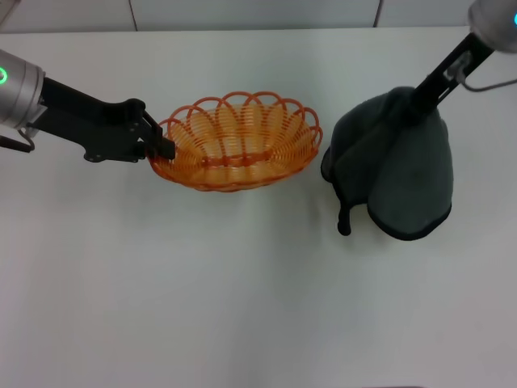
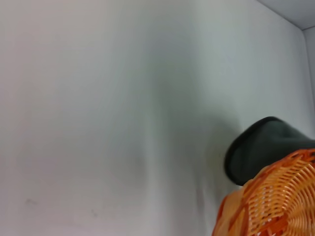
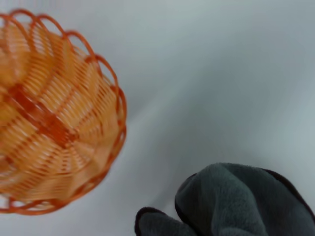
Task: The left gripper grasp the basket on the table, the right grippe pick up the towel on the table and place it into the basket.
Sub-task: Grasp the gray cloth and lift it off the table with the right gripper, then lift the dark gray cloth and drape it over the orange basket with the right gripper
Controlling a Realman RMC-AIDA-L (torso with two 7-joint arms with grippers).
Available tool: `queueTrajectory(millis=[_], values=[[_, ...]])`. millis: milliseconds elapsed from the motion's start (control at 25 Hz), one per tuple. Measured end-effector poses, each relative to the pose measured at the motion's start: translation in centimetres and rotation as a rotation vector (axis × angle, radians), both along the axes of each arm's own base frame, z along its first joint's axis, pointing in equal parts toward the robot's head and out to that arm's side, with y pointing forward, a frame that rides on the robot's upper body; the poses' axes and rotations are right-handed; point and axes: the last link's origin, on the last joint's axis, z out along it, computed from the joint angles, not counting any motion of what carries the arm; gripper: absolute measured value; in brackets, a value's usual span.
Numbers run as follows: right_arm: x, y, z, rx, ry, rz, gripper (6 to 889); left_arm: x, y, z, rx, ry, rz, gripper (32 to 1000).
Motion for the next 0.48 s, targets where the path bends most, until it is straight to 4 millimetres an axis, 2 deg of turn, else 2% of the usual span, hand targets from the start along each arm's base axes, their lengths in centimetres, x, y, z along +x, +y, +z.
queueTrajectory(millis=[480], values=[[-5.2,-0.4,5.0,-0.035,0.122,0.076,42,-0.7,-0.3,-0.1,0.002,0.007,0.016,109]])
